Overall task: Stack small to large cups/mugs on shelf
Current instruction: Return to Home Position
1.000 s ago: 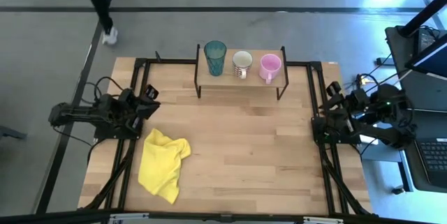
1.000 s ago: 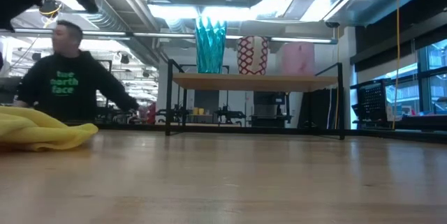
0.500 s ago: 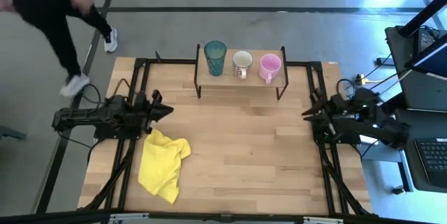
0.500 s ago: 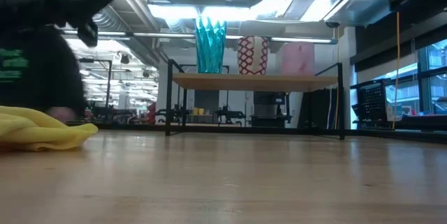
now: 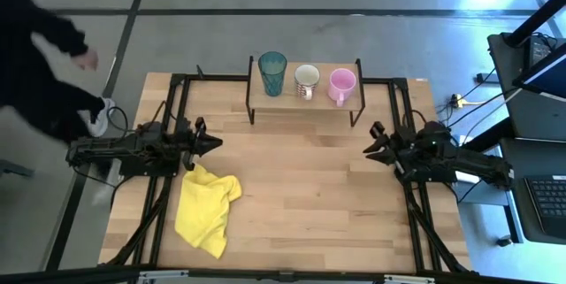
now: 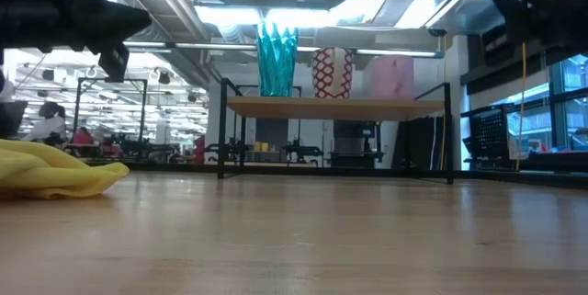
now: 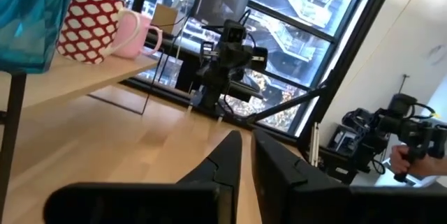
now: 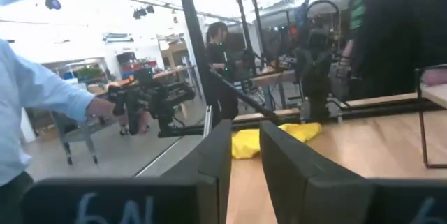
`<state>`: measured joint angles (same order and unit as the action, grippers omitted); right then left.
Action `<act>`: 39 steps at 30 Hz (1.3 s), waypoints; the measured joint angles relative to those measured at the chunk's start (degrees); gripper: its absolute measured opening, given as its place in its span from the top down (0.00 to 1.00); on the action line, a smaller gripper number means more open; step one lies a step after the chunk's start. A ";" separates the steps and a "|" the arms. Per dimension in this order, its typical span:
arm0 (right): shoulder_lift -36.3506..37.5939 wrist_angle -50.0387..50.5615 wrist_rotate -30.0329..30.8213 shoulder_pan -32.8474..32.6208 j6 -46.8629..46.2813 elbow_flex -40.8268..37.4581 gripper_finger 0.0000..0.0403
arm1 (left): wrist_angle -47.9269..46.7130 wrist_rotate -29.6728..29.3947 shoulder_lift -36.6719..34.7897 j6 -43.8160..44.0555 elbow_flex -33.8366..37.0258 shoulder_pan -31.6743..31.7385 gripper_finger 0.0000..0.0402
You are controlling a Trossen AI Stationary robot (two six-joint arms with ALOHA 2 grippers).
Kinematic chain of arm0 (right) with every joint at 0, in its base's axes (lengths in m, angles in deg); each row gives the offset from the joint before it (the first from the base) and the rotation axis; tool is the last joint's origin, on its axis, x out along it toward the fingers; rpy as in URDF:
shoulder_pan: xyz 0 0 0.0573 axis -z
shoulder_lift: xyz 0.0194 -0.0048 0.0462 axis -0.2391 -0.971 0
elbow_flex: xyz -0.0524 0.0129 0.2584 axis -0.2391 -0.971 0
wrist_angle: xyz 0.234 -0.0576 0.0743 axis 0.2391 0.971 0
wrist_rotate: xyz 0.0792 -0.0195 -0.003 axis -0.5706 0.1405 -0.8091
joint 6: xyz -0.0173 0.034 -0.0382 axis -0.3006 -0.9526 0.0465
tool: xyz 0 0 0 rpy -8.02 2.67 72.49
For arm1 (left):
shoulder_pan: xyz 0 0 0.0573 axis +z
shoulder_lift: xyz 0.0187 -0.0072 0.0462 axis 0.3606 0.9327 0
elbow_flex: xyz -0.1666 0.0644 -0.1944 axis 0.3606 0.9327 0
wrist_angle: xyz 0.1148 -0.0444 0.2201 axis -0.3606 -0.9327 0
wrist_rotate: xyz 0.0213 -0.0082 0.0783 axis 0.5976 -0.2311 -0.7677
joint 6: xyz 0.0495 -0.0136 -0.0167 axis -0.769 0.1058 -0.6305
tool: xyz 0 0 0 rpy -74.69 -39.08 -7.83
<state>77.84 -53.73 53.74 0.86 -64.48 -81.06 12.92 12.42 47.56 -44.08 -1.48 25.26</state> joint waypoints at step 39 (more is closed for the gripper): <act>-1.81 10.85 -14.43 -0.02 -4.77 0.18 0.81 | -0.62 0.31 0.00 -0.17 0.00 0.00 0.93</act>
<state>76.04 -42.88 39.31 0.84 -69.25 -80.88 12.30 12.73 47.56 -44.25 -1.48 25.26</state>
